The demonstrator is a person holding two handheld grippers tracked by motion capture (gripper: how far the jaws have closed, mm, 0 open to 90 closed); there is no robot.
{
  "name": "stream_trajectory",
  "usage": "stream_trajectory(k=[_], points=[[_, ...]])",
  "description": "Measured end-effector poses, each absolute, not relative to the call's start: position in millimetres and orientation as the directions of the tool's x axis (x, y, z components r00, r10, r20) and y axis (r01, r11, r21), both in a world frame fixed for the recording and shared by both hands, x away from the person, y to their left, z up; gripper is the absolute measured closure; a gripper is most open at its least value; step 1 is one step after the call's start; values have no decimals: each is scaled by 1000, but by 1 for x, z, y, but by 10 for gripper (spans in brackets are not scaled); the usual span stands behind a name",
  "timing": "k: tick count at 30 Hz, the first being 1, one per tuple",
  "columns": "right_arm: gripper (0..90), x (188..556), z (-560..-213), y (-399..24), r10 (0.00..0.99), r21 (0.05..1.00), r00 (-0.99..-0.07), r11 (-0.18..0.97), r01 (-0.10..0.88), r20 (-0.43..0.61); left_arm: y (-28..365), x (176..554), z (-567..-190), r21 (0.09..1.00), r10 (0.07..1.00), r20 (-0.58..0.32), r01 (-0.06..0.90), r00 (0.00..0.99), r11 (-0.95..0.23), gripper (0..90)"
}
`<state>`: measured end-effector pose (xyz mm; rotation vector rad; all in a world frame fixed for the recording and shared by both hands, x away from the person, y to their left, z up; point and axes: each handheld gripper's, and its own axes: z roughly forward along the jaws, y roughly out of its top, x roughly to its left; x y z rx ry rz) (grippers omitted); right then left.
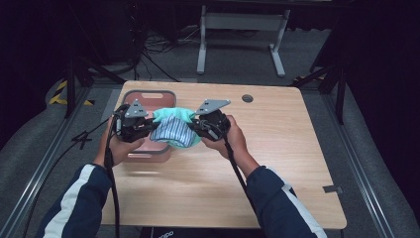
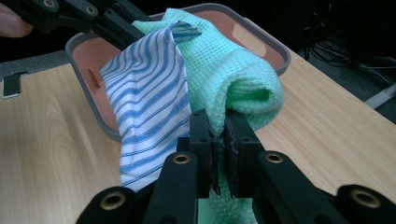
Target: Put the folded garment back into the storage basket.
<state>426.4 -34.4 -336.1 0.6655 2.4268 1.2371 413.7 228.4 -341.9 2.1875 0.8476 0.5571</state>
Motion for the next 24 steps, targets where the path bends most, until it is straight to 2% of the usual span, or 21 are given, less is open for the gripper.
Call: stream_trajectory(k=[8, 24], points=[[829, 433, -340, -13, 521, 822, -851, 513, 246, -71, 246, 412, -342, 733, 725, 160, 411, 670, -542, 808], [829, 444, -338, 25, 495, 826, -866, 513, 234, -62, 277, 408, -339, 745, 767, 163, 432, 621, -509, 809]])
